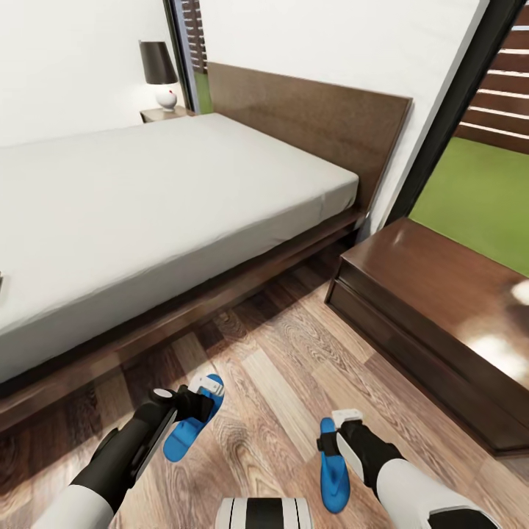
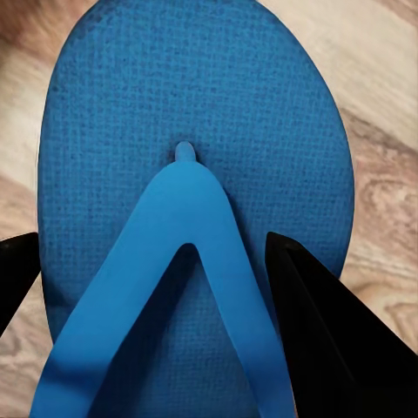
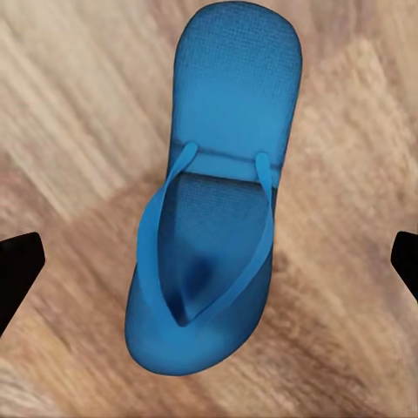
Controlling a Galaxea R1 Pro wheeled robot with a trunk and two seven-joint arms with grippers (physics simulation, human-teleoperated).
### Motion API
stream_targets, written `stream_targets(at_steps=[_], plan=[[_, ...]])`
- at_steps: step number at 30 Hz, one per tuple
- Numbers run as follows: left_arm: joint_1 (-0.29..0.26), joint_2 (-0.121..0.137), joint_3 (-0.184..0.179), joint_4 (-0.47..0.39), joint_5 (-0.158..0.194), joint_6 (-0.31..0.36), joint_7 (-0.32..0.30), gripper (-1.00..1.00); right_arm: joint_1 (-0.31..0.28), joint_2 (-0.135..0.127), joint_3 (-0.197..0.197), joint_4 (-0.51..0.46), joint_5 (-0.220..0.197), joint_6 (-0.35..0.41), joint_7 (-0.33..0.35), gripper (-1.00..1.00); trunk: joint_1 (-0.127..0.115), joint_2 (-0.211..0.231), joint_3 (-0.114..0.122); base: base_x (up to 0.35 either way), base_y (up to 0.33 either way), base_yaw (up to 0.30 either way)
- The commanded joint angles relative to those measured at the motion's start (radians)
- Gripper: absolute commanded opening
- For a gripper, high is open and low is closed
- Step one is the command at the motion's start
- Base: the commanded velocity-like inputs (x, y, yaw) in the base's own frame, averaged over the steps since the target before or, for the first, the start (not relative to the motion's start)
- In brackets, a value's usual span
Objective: In the bedroom, move the book from the bed onto either nightstand, and place the two sandals side by side next to the bed.
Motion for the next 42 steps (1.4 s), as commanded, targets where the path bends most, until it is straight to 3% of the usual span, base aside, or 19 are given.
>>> stream_targets(at_steps=[1,22,33,42], plan=[[-0.001,0.001,-0.001,-0.001,-0.012,0.002,-0.008,-1.00,-0.002,0.000,0.007,-0.002,-0.003,0.007,-0.004,1.00,0.000,-0.001,-0.005,0.000,0.000,0.000],[-0.001,0.001,-0.001,0.000,-0.012,0.000,-0.007,-1.00,-0.013,-0.001,0.007,0.001,-0.005,0.007,-0.004,1.00,0.006,-0.003,-0.051,0.000,0.000,0.000],[-0.001,0.001,-0.001,0.000,-0.012,-0.002,-0.007,-1.00,-0.016,0.000,0.007,0.000,-0.003,0.007,-0.004,1.00,0.011,-0.006,-0.094,0.000,0.000,0.000],[-0.001,0.001,-0.002,0.000,-0.012,-0.005,-0.008,-1.00,-0.023,0.002,0.007,-0.003,-0.003,0.007,-0.004,1.00,0.011,-0.006,-0.094,0.000,0.000,0.000]])
